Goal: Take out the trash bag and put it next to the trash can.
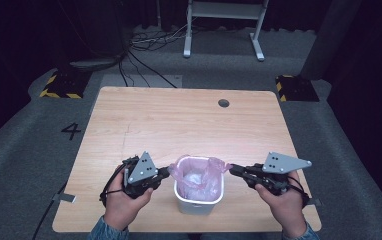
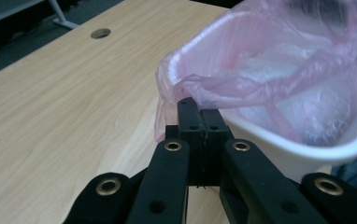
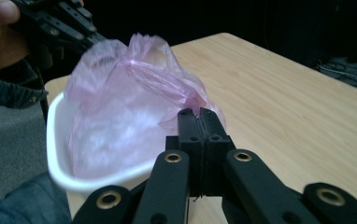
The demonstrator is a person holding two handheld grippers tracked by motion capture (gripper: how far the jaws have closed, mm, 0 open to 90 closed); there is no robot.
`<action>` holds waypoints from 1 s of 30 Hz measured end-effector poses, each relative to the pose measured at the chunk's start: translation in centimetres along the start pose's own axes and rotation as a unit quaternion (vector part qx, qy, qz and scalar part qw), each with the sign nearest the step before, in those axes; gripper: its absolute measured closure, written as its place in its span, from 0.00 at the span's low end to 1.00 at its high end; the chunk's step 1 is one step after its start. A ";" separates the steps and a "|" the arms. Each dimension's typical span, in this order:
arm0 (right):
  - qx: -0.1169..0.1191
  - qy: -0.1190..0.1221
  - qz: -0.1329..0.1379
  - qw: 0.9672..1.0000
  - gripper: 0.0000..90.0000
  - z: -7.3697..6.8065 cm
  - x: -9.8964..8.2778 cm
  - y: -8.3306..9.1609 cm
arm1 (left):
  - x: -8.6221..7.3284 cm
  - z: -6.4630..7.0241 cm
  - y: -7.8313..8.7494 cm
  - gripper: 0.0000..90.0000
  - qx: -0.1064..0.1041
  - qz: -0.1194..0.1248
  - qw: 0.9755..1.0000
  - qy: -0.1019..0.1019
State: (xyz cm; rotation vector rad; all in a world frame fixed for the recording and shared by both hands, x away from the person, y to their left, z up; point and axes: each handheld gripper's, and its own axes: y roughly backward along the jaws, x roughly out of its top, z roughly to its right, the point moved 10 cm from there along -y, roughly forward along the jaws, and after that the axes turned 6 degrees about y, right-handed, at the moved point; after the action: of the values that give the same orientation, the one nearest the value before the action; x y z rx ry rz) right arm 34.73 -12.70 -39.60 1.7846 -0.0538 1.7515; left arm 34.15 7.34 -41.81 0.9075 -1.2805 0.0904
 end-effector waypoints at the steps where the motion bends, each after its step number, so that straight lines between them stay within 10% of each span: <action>1: 0.003 0.005 -0.001 1.000 1.00 -0.1 0.4 -0.5 | 0.4 0.2 -0.1 1.00 0.000 0.002 1.000 -0.003; 12: 0.050 0.029 -0.008 0.998 0.99 -2.1 3.5 -5.2 | 2.2 2.4 -2.0 0.98 -0.044 0.001 0.998 -0.045; 20: 0.091 0.037 -0.003 0.995 0.99 -4.1 4.3 -6.4 | 2.8 2.8 -3.3 0.51 -0.049 0.020 0.997 -0.053; 24: 0.121 0.045 0.006 0.992 0.99 -5.6 5.1 -6.5 | 2.9 3.6 -3.9 0.54 -0.067 0.022 0.995 -0.064; 30: 0.126 0.057 0.018 0.990 0.96 -6.5 6.0 -5.7 | 2.8 3.6 -3.8 0.91 -0.081 0.012 0.995 -0.061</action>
State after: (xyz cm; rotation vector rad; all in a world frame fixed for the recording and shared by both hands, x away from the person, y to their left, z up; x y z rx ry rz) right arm 32.21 -2.91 -36.94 1.8627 0.1915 1.9552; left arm 34.23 1.40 -41.46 0.7670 -1.3914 -0.0503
